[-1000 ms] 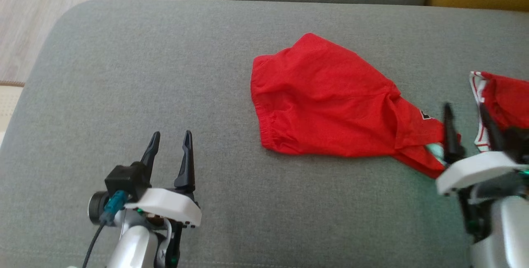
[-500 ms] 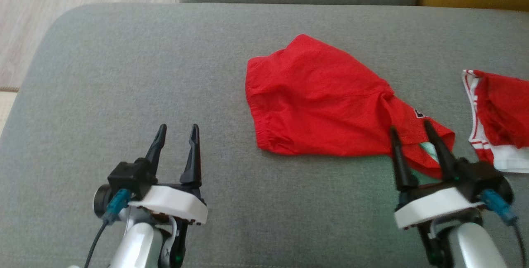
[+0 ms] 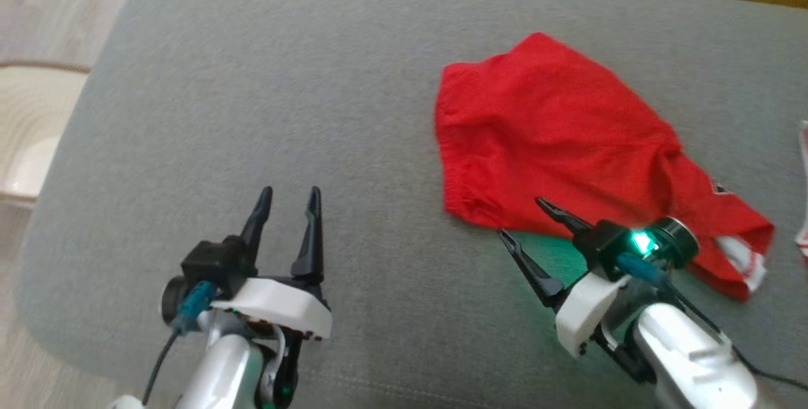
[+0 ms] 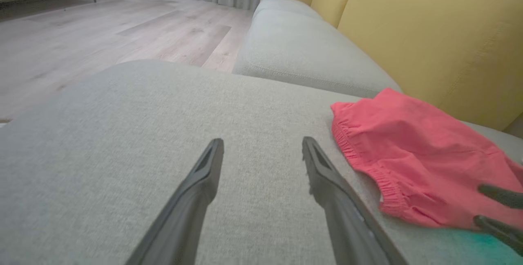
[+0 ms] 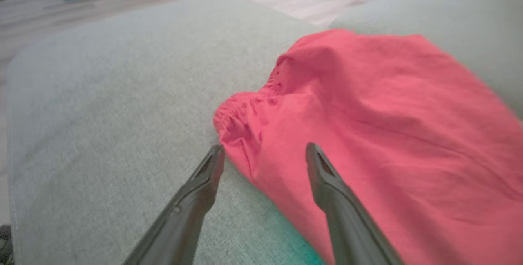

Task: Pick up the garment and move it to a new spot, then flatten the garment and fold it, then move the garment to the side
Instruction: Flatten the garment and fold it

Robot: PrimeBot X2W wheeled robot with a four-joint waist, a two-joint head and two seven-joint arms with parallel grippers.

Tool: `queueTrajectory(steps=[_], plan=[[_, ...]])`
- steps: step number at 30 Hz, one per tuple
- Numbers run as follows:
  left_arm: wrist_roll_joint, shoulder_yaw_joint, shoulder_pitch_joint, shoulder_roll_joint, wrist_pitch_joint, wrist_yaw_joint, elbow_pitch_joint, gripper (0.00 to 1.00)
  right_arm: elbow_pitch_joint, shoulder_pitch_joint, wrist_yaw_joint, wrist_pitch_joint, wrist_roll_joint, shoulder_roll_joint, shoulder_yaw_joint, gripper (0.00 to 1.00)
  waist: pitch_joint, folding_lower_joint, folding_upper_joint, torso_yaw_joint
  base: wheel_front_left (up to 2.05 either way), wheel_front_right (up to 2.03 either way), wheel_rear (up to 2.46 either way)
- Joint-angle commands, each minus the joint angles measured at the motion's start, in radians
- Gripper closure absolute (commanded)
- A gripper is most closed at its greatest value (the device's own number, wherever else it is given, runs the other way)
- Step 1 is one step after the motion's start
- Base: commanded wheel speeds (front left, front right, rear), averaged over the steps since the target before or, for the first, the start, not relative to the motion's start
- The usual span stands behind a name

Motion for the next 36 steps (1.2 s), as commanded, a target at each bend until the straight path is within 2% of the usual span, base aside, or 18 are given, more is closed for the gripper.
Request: queueTrajectory(steps=[1, 10, 11, 12, 18, 24, 31, 33, 36], plan=[[-0.01, 0.015, -0.05, 0.005, -0.012, 0.01, -0.024, 0.0, 0.019, -0.057, -0.001, 0.003, 0.01, -0.022, 0.038, 0.0, 0.025, 0.0, 0.0, 0.04, 0.0, 0.0, 0.0], [-0.037, -0.017, -0.075, 0.005, -0.012, 0.027, -0.029, 0.0, 0.197, -0.166, -0.001, -0.018, 0.033, -0.043, 0.109, 0.0, 0.07, 0.0, 0.0, 0.102, 0.0, 0.0, 0.0], [-0.038, -0.019, -0.076, 0.005, -0.012, 0.028, -0.029, 0.0, 0.213, -0.176, -0.001, -0.021, 0.038, -0.044, 0.125, 0.78, 0.071, 0.0, 0.0, 0.104, 0.0, 0.0, 0.0], [-0.039, -0.02, -0.077, 0.005, -0.012, 0.03, -0.029, 0.0, 0.225, -0.186, -0.001, -0.025, 0.046, -0.043, 0.137, 1.0, 0.071, 0.0, 0.0, 0.106, 0.0, 0.0, 0.0], [-0.035, -0.011, -0.068, 0.005, -0.012, 0.034, -0.018, 0.0, 0.226, -0.222, -0.001, -0.072, 0.105, -0.024, 0.209, 1.0, 0.037, 0.0, 0.0, 0.076, 0.0, 0.0, 0.0], [-0.024, -0.001, -0.057, 0.005, -0.012, 0.028, -0.016, 0.0, 0.11, -0.231, -0.001, -0.094, 0.168, -0.018, 0.256, 1.0, -0.013, 0.0, 0.0, 0.031, 0.0, 0.0, 0.0], [-0.023, -0.007, -0.05, 0.005, -0.012, 0.022, -0.023, 0.0, -0.059, -0.261, -0.001, -0.024, 0.217, -0.076, 0.198, 1.0, -0.012, 0.0, 0.0, 0.028, 0.0, 0.0, 0.0], [-0.026, -0.015, -0.053, 0.005, -0.012, 0.021, -0.025, 0.0, -0.075, -0.294, -0.001, -0.006, 0.198, -0.114, 0.167, 1.0, 0.004, 0.0, 0.0, 0.039, 0.0, 0.0, 0.0], [-0.034, -0.031, -0.06, 0.005, -0.012, 0.021, -0.026, 0.0, -0.057, -0.334, -0.001, 0.035, 0.251, -0.145, 0.128, 1.0, 0.033, 0.0, 0.0, 0.062, 0.0, 0.0, 0.0]])
